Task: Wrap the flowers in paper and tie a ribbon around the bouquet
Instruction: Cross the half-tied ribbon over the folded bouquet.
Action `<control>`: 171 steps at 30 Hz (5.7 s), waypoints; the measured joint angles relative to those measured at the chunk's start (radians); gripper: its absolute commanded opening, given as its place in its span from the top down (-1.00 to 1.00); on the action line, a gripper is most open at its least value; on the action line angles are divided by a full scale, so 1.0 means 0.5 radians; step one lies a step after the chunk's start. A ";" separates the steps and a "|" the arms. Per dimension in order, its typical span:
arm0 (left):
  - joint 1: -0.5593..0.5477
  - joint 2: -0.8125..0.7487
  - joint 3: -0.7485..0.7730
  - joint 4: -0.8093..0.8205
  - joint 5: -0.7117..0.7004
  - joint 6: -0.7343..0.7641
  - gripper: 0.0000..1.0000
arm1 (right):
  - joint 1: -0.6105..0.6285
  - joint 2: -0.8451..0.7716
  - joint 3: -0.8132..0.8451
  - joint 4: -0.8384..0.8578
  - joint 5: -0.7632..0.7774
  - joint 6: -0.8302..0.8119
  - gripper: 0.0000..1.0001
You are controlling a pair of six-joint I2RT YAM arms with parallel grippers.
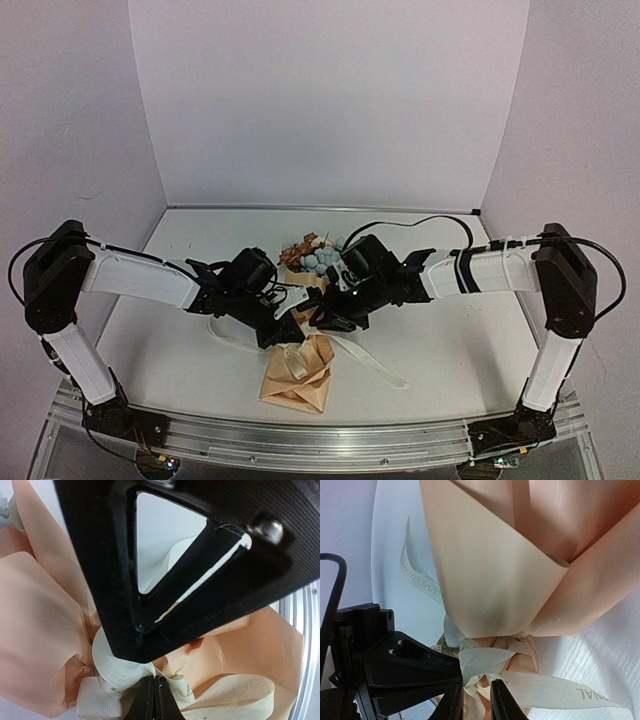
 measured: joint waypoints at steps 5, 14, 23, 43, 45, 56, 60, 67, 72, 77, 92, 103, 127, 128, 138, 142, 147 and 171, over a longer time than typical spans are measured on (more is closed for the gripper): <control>0.003 0.002 0.000 -0.032 -0.006 0.000 0.97 | -0.002 0.027 0.001 0.001 -0.013 0.011 0.74; 0.003 0.001 -0.001 -0.034 -0.011 0.000 0.97 | -0.002 0.032 0.001 0.005 -0.013 0.011 0.73; 0.007 -0.021 -0.002 -0.035 -0.034 0.003 0.97 | -0.005 0.032 0.001 0.045 -0.030 0.012 0.83; -0.013 -0.183 0.003 0.122 -0.011 0.018 0.97 | 0.000 0.057 -0.036 0.094 -0.055 0.028 0.87; -0.013 -0.178 0.009 0.123 0.009 0.018 0.96 | 0.000 0.057 -0.050 0.099 -0.051 0.027 0.86; -0.012 -0.056 0.121 0.019 0.191 0.023 0.97 | 0.000 0.055 -0.107 0.105 -0.014 0.026 0.86; -0.012 0.001 0.127 -0.021 0.216 0.026 0.97 | 0.000 0.025 -0.152 0.111 0.004 0.026 0.83; -0.012 0.034 0.129 -0.054 0.219 0.039 0.96 | -0.003 -0.137 -0.262 0.108 0.049 0.029 0.62; -0.012 0.042 0.130 -0.054 0.225 0.046 0.96 | -0.006 -0.234 -0.298 0.109 0.089 0.045 0.47; -0.012 0.050 0.130 -0.054 0.227 0.046 0.96 | -0.010 -0.236 -0.289 0.117 0.099 0.071 0.46; -0.012 0.060 0.130 -0.054 0.227 0.053 0.96 | -0.010 -0.115 -0.205 0.211 0.058 0.198 0.76; -0.013 0.060 0.130 -0.021 0.205 0.031 0.71 | -0.010 -0.084 -0.205 0.238 -0.009 0.219 1.00; -0.006 -0.131 0.116 -0.006 -0.137 -0.213 0.21 | -0.006 -0.084 -0.279 0.250 0.000 0.156 1.00; -0.007 -0.117 0.128 -0.031 -0.144 -0.214 0.21 | -0.005 -0.084 -0.279 0.250 0.000 0.154 1.00; -0.006 0.021 0.198 -0.169 -0.147 -0.213 0.27 | -0.005 -0.084 -0.279 0.250 0.000 0.152 1.00; -0.006 0.041 0.211 -0.192 -0.146 -0.214 0.52 | -0.005 -0.084 -0.279 0.250 0.000 0.151 1.00; -0.006 0.054 0.235 -0.204 -0.146 -0.209 0.84 | -0.005 -0.084 -0.279 0.249 0.003 0.135 1.00; 0.199 -0.063 0.177 0.024 -0.191 -0.344 1.00 | -0.064 0.027 0.183 -0.086 0.101 -0.141 1.00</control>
